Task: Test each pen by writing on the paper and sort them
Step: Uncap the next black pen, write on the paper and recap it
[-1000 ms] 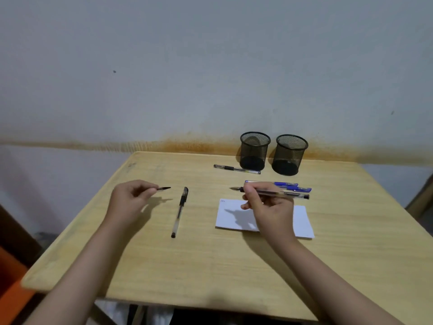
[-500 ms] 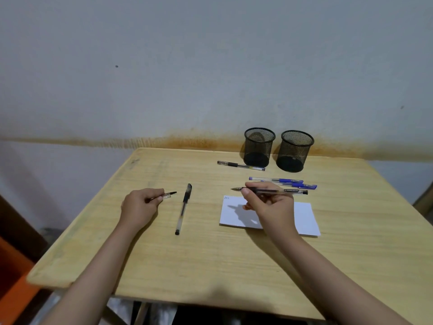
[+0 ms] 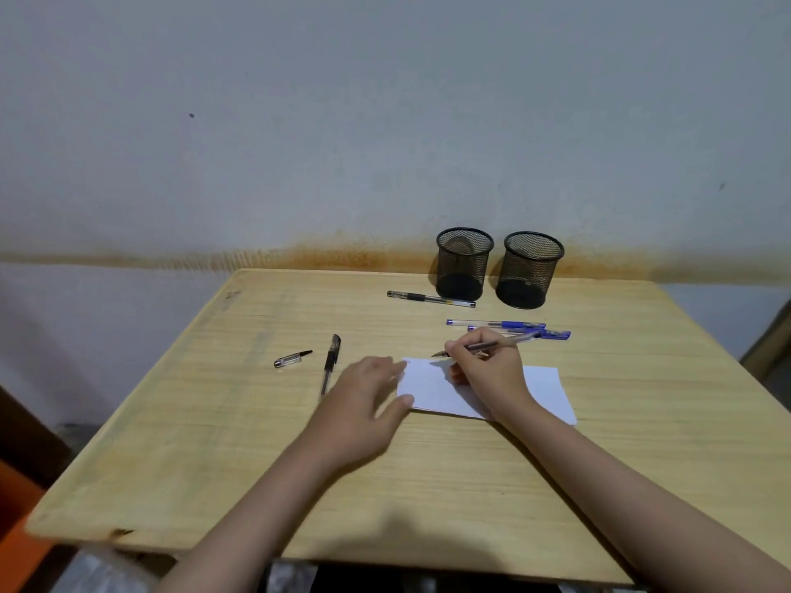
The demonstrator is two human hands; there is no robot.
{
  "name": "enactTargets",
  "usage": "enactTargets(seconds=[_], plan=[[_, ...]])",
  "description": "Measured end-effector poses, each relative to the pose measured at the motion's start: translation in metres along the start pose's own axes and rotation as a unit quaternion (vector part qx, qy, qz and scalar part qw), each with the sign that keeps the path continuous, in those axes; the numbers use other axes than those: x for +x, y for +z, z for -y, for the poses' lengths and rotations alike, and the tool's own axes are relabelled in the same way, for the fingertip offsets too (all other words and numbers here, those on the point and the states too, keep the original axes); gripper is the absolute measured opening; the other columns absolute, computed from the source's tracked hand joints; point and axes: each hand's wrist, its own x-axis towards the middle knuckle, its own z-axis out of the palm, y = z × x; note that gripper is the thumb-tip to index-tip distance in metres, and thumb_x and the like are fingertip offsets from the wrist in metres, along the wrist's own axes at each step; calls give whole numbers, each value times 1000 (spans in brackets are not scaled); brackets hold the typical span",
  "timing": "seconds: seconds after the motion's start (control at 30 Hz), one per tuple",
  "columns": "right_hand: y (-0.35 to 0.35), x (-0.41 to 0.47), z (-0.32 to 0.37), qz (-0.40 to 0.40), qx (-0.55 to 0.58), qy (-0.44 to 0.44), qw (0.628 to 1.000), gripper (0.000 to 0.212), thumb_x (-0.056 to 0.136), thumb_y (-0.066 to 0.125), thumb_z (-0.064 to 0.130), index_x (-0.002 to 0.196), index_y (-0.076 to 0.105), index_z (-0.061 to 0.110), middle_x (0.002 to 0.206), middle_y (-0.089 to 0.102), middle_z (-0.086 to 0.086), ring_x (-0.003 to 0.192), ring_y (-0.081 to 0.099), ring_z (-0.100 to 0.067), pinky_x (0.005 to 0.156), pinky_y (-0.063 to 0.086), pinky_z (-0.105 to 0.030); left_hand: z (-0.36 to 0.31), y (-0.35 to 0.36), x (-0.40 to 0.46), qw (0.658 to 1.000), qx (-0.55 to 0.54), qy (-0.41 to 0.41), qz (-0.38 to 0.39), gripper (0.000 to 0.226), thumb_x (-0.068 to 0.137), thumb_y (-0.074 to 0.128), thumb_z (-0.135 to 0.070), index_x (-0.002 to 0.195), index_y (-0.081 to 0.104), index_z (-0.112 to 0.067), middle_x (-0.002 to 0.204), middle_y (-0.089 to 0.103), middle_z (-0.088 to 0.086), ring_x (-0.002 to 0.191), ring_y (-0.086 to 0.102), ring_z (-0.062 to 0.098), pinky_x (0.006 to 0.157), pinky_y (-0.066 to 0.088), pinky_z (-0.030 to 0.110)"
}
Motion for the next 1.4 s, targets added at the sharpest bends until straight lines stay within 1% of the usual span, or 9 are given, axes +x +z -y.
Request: enactTargets(seconds=[0.1, 0.27, 0.4, 0.6, 0.8, 0.9, 1.0, 1.2, 1.4], plan=[[-4, 5, -3, 6, -4, 15, 1000, 8, 86, 66, 5, 78, 63, 6, 67, 66, -13, 56, 65, -19, 54, 57, -23, 0, 14, 1, 999, 46, -3, 28, 44, 92, 48, -35, 134, 46, -21, 142, 41, 0, 132, 33, 16, 105, 29, 26], [-8, 15, -6, 23, -7, 30, 999, 12, 84, 68, 4, 75, 60, 5, 66, 67, -15, 56, 69, -19, 55, 59, -26, 2, 21, -1, 999, 32, -9, 10, 43, 87, 45, -43, 124, 56, -25, 142, 41, -1, 133, 30, 14, 108, 30, 32], [3, 25, -5, 11, -5, 42, 999, 15, 81, 73, 8, 77, 59, 2, 64, 68, -19, 55, 69, -26, 60, 61, -39, 2, 22, 1, 1000, 13, -22, -5, 44, 82, 43, -47, 118, 61, -28, 140, 44, -4, 131, 32, 11, 108, 31, 36], [26, 33, -4, 21, 6, 20, 1000, 22, 81, 72, 7, 69, 54, 5, 59, 65, -20, 55, 69, -31, 52, 59, -35, 3, 21, 0, 999, 41, 5, 6, 54, 76, 40, -56, 119, 58, -27, 142, 43, -9, 131, 31, 9, 108, 31, 40], [28, 31, -11, 4, 11, -15, 1000, 20, 82, 66, -3, 69, 50, -1, 57, 56, -24, 45, 62, -25, 43, 51, -29, 1, 22, 3, 997, 72, 6, 6, 56, 81, 25, -60, 117, 56, -30, 146, 37, -14, 130, 29, 6, 104, 26, 32], [29, 31, -14, 11, -7, -37, 999, 22, 82, 64, -4, 67, 48, -1, 57, 54, -24, 46, 61, -26, 42, 50, -28, -1, 23, 4, 994, 107, 4, 29, 52, 85, 22, -54, 119, 51, -28, 152, 26, -13, 131, 28, 9, 106, 27, 36], [30, 32, -17, 11, -12, -42, 999, 22, 81, 63, -4, 68, 46, -5, 57, 53, -25, 48, 61, -29, 44, 50, -29, -3, 22, 4, 992, 116, -3, 47, 46, 91, 30, -43, 133, 37, -26, 148, 34, -14, 132, 25, 9, 110, 25, 41], [31, 32, -17, 17, -21, -40, 999, 20, 83, 64, -3, 73, 48, -9, 61, 58, -28, 50, 61, -28, 45, 51, -28, -11, 19, 6, 980, 150, -26, 126, 56, 98, 21, -35, 147, -4, -22, 152, 27, -15, 143, -9, 4, 118, -3, 45], [31, 32, -17, 22, -26, -37, 999, 20, 79, 63, -7, 72, 44, -13, 63, 54, -37, 49, 59, -30, 46, 51, -30, -11, 17, 7, 975, 170, -21, 141, 52, 98, 18, -36, 147, 5, -22, 157, 14, -10, 144, -11, 6, 118, -3, 47]])
